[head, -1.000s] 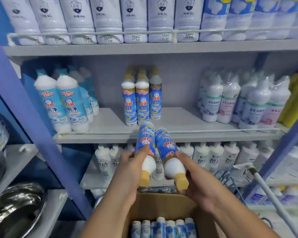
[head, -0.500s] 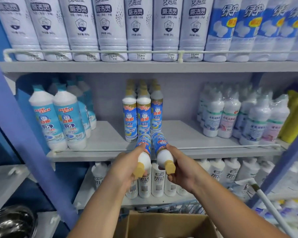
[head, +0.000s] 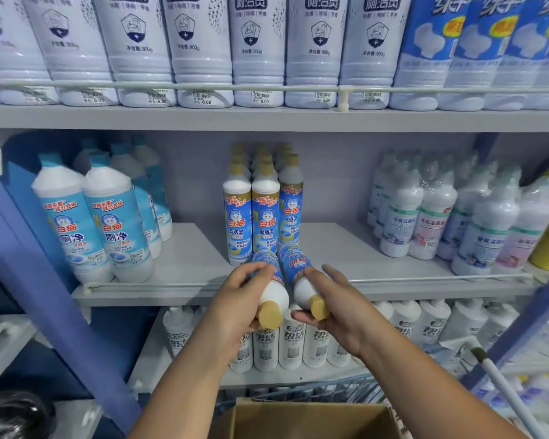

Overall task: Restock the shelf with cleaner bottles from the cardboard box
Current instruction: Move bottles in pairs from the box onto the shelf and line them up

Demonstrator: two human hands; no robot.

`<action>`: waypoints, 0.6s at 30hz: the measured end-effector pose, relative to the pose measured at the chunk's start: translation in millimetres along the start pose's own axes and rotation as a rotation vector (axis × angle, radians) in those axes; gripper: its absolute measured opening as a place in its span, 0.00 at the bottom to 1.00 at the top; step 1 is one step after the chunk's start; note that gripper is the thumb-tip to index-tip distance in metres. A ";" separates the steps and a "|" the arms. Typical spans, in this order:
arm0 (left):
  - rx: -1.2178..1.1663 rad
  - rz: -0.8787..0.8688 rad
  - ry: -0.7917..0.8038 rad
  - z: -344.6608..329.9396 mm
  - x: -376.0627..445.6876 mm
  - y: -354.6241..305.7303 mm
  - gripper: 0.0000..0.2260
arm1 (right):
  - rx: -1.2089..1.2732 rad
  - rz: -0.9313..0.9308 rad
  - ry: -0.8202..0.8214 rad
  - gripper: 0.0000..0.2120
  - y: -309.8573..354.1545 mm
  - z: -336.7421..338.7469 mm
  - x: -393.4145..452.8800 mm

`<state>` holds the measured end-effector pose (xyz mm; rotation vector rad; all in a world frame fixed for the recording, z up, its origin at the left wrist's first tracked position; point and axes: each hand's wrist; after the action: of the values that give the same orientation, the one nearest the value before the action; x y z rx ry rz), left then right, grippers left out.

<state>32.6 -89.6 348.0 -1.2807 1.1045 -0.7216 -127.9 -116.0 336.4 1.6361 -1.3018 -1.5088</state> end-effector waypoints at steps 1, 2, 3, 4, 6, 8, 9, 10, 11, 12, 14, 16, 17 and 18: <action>-0.005 -0.009 0.005 0.5 -0.5 1.2 0.06 | -0.025 0.029 0.012 0.26 1.7 -0.4 -0.7; -0.008 -0.018 0.010 1.0 -1.6 2.3 0.07 | -0.062 0.052 0.035 0.24 2.4 -1.0 -1.0; -0.007 -0.030 0.014 1.3 -2.5 3.6 0.07 | -0.094 0.069 0.062 0.20 2.4 -1.7 -2.8; -0.005 -0.048 0.017 1.9 -3.4 5.2 0.07 | -0.112 0.082 0.096 0.17 0.9 -1.6 -3.4; -0.017 -0.073 0.015 3.5 -3.6 9.1 0.08 | -0.091 0.094 0.151 0.14 -2.8 0.7 -3.8; -0.088 -0.041 0.044 7.1 -1.2 14.0 0.14 | -0.025 0.097 0.188 0.14 -6.2 5.5 -2.4; -0.131 -0.023 0.075 9.5 0.2 16.8 0.20 | 0.018 0.092 0.216 0.15 -7.6 8.3 -1.0; -0.150 -0.025 0.109 12.1 1.4 20.5 0.24 | 0.058 0.088 0.254 0.17 -8.9 11.2 0.6; -0.147 -0.052 0.146 14.5 1.8 23.8 0.27 | 0.087 0.089 0.302 0.22 -9.4 14.6 1.8; -0.132 -0.094 0.189 16.7 1.5 27.0 0.29 | 0.092 0.102 0.364 0.27 -10.0 18.3 3.0; -0.091 -0.182 0.271 20.6 1.3 34.3 0.33 | 0.011 0.158 0.482 0.37 -10.6 27.5 3.9; 0.001 -0.292 0.313 22.3 3.3 42.6 0.37 | -0.142 0.239 0.526 0.44 -11.9 36.3 5.5; 0.047 -0.349 0.312 21.9 4.8 45.8 0.38 | -0.238 0.303 0.502 0.45 -12.4 38.4 5.8; 0.076 -0.401 0.297 20.8 6.3 47.9 0.39 | -0.329 0.377 0.449 0.45 -13.0 38.3 6.2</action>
<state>46.8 -78.3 298.6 -1.3753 1.0512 -1.2756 -161.5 -108.8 314.2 1.3241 -0.9817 -0.9925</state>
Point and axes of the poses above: each hand's wrist, its own x-axis towards the middle knuckle, its own z-axis out of the back of the hand, y = z × x, and after that the axes turned 11 degrees about -y, right-handed
